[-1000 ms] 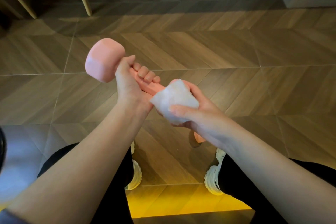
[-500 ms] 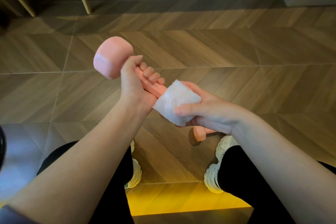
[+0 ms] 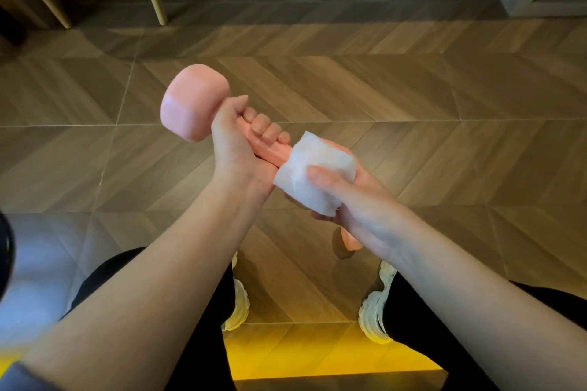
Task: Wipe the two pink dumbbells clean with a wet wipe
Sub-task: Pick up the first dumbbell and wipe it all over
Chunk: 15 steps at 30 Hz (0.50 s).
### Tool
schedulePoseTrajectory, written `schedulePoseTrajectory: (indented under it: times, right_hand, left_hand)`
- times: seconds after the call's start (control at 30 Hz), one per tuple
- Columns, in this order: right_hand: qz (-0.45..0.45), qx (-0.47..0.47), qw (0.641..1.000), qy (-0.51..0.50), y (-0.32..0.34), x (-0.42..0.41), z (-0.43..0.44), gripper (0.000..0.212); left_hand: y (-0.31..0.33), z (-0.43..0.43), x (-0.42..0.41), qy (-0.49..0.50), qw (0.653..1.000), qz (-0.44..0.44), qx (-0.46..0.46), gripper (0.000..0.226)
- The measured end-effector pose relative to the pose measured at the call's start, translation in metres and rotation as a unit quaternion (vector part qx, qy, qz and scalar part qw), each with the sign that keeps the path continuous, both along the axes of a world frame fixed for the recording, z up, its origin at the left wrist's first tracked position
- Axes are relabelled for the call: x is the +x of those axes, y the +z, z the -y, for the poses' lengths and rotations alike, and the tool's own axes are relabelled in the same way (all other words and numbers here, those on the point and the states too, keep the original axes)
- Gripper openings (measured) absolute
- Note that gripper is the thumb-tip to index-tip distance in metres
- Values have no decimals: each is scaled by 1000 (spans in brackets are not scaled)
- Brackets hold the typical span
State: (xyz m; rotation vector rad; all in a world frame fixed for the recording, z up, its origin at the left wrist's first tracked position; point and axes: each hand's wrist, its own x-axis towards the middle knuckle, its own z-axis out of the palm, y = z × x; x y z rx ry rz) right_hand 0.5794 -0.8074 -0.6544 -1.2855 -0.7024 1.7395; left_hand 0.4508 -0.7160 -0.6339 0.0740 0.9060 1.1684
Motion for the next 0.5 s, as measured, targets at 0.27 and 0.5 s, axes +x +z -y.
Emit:
schedulePoseTrajectory:
  times: [0.27, 0.5]
  right_hand:
    - [-43, -13, 998, 35, 1, 16, -2, 58]
    - [54, 55, 997, -21, -6, -1, 2, 65]
  left_hand:
    - [0, 1, 2, -7, 1000, -1, 0, 36]
    - [-1, 0, 3, 12, 1000, 1, -15, 38]
